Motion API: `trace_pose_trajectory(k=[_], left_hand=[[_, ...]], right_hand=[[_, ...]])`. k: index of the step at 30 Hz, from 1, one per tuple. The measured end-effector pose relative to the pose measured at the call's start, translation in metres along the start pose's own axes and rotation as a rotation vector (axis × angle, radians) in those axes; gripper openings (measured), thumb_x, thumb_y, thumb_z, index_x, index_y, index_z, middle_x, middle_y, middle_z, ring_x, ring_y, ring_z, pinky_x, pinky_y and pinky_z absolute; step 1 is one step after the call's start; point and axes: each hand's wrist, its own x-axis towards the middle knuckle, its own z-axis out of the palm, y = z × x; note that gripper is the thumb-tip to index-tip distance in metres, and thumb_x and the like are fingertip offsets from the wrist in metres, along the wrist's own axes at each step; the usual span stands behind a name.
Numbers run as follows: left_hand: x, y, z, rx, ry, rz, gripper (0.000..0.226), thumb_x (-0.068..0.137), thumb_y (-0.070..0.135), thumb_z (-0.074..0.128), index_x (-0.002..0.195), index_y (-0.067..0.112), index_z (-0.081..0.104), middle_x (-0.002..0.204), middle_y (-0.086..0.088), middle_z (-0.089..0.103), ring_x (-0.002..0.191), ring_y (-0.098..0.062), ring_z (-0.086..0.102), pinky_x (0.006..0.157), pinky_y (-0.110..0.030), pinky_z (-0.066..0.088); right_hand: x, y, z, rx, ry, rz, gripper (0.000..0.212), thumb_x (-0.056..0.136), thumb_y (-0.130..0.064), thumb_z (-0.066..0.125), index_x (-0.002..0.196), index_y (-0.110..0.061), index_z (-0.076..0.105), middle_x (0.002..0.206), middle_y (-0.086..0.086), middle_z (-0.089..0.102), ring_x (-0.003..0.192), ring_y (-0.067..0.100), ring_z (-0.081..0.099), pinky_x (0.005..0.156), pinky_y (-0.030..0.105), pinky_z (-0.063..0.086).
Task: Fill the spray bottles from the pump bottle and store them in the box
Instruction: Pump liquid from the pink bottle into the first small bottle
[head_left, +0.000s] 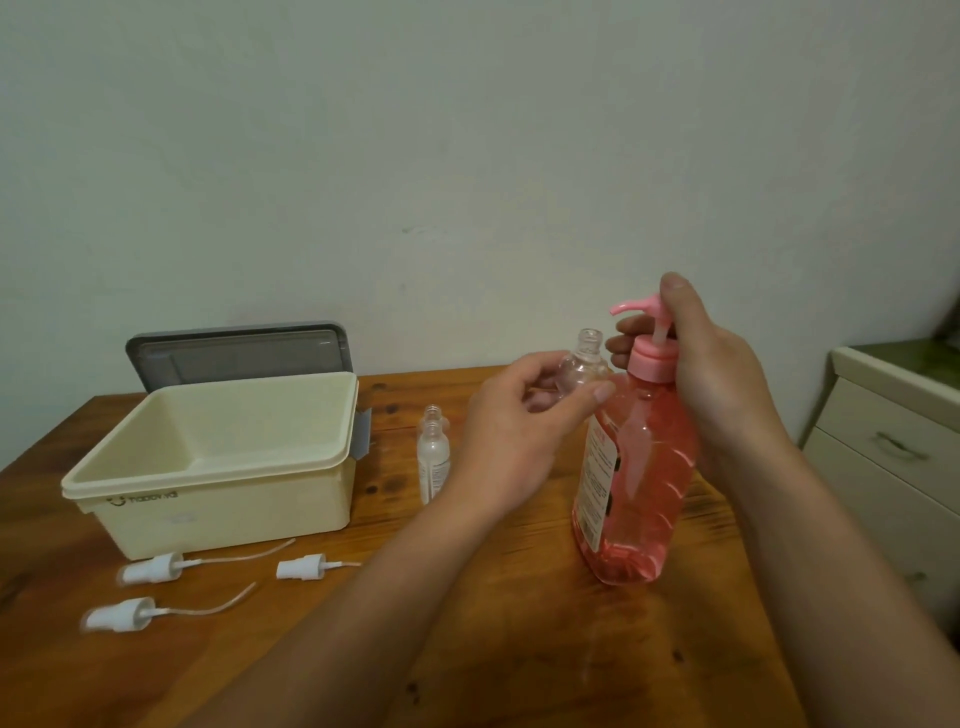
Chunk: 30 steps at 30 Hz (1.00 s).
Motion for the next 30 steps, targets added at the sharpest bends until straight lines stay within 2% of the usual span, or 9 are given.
trace_pose_trajectory(k=[5, 8, 12, 15, 18, 22, 26, 30], left_hand=[[0.007, 0.003, 0.009, -0.07, -0.024, 0.021, 0.038, 0.081, 0.029, 0.076, 0.115, 0.017, 0.068, 0.086, 0.01, 0.073, 0.076, -0.002, 0.068, 0.075, -0.028, 0.059], [0.012, 0.007, 0.012, -0.074, -0.013, 0.028, 0.042, 0.081, 0.03, 0.076, 0.119, 0.015, 0.066, 0.091, 0.006, 0.073, 0.077, -0.003, 0.067, 0.077, -0.03, 0.06], [0.015, 0.01, 0.014, -0.073, -0.022, 0.036, 0.042, 0.082, 0.03, 0.075, 0.12, 0.014, 0.066, 0.083, 0.01, 0.071, 0.075, -0.002, 0.066, 0.08, -0.034, 0.06], [0.017, 0.009, 0.015, -0.095, -0.026, 0.023, 0.043, 0.082, 0.029, 0.075, 0.121, 0.012, 0.065, 0.086, 0.007, 0.072, 0.079, -0.007, 0.068, 0.082, -0.036, 0.06], [0.017, 0.009, 0.017, -0.132, -0.036, 0.014, 0.04, 0.082, 0.024, 0.076, 0.118, 0.009, 0.066, 0.084, 0.008, 0.071, 0.079, -0.008, 0.068, 0.083, -0.037, 0.06], [0.017, 0.008, 0.019, -0.166, -0.031, -0.004, 0.036, 0.081, 0.02, 0.077, 0.114, 0.008, 0.068, 0.087, 0.002, 0.072, 0.082, -0.015, 0.07, 0.083, -0.038, 0.06], [0.016, 0.005, 0.02, -0.2, -0.028, -0.021, 0.043, 0.081, 0.018, 0.077, 0.12, 0.004, 0.065, 0.097, -0.007, 0.073, 0.09, -0.021, 0.071, 0.084, -0.035, 0.06], [0.014, 0.008, 0.018, -0.213, -0.019, -0.025, 0.042, 0.082, 0.016, 0.076, 0.12, 0.003, 0.064, 0.102, -0.014, 0.073, 0.093, -0.024, 0.071, 0.084, -0.033, 0.059]], right_hand=[[0.002, -0.004, -0.002, 0.024, -0.054, 0.028, 0.053, 0.096, -0.06, 0.044, 0.071, -0.029, 0.079, 0.082, 0.003, 0.076, 0.079, 0.019, 0.071, 0.085, 0.045, 0.056], [0.0, -0.006, -0.002, 0.01, -0.048, 0.03, 0.062, 0.096, -0.067, 0.036, 0.071, -0.029, 0.079, 0.081, 0.002, 0.077, 0.08, 0.022, 0.074, 0.087, 0.046, 0.058], [-0.001, -0.009, -0.001, 0.012, -0.045, 0.028, 0.054, 0.098, -0.057, 0.04, 0.067, -0.037, 0.078, 0.088, 0.004, 0.076, 0.083, 0.025, 0.073, 0.089, 0.049, 0.057], [0.0, -0.01, -0.001, 0.042, -0.042, 0.075, 0.05, 0.094, -0.054, 0.048, 0.065, -0.025, 0.077, 0.079, 0.004, 0.075, 0.074, 0.023, 0.071, 0.087, 0.053, 0.055], [0.002, -0.008, -0.003, 0.045, -0.024, 0.092, 0.044, 0.092, -0.051, 0.051, 0.075, -0.018, 0.074, 0.078, 0.006, 0.075, 0.073, 0.024, 0.07, 0.085, 0.053, 0.056], [0.005, -0.005, -0.003, 0.051, -0.032, 0.085, 0.04, 0.092, -0.046, 0.05, 0.088, -0.015, 0.077, 0.082, 0.007, 0.075, 0.073, 0.024, 0.072, 0.083, 0.053, 0.057], [0.008, -0.003, -0.002, 0.057, -0.038, 0.075, 0.039, 0.092, -0.039, 0.048, 0.082, -0.019, 0.079, 0.077, 0.003, 0.075, 0.071, 0.023, 0.07, 0.078, 0.049, 0.057], [0.006, -0.003, 0.002, 0.045, -0.054, 0.068, 0.042, 0.09, -0.045, 0.048, 0.071, -0.02, 0.076, 0.069, 0.0, 0.072, 0.069, 0.022, 0.068, 0.073, 0.043, 0.054]])
